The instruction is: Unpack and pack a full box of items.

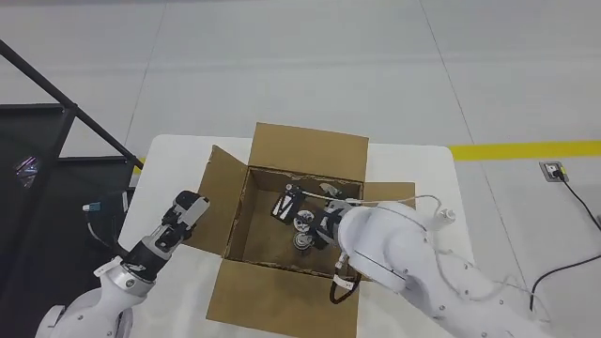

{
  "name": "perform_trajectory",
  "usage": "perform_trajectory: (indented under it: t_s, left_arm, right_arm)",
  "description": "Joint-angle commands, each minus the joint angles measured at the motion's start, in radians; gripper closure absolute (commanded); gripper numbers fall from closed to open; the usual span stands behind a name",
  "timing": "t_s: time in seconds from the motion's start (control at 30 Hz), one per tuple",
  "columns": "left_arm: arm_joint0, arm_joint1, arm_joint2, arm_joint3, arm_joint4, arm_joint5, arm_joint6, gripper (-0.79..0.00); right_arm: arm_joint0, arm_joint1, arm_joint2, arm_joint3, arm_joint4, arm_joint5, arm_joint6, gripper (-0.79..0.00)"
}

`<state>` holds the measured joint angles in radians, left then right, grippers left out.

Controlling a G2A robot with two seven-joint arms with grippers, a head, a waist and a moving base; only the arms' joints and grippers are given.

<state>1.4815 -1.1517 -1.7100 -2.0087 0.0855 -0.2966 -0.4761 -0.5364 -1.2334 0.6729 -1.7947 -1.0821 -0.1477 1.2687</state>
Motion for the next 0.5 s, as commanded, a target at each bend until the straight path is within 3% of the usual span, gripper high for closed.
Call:
perform_trajectory:
  t_s: [0.0, 0.27, 0.47]
  left_arm:
    - [-0.002, 0.000, 0.006, -0.001, 0.005, 0.009, 0.012, -0.785]
    - [-0.003, -0.001, 0.015, -0.002, 0.009, 0.014, 0.028, -0.785]
    - [-0.003, -0.001, 0.015, -0.002, 0.009, 0.014, 0.028, -0.785]
  right_arm:
    - [0.019, -0.022, -0.043, 0.064, 0.031, 0.011, -0.044, -0.785]
    - [0.047, -0.110, -0.158, 0.282, 0.092, 0.167, -0.135, -0.785]
    - [0.033, -0.141, -0.171, 0.355, 0.088, 0.255, -0.140, -0.785]
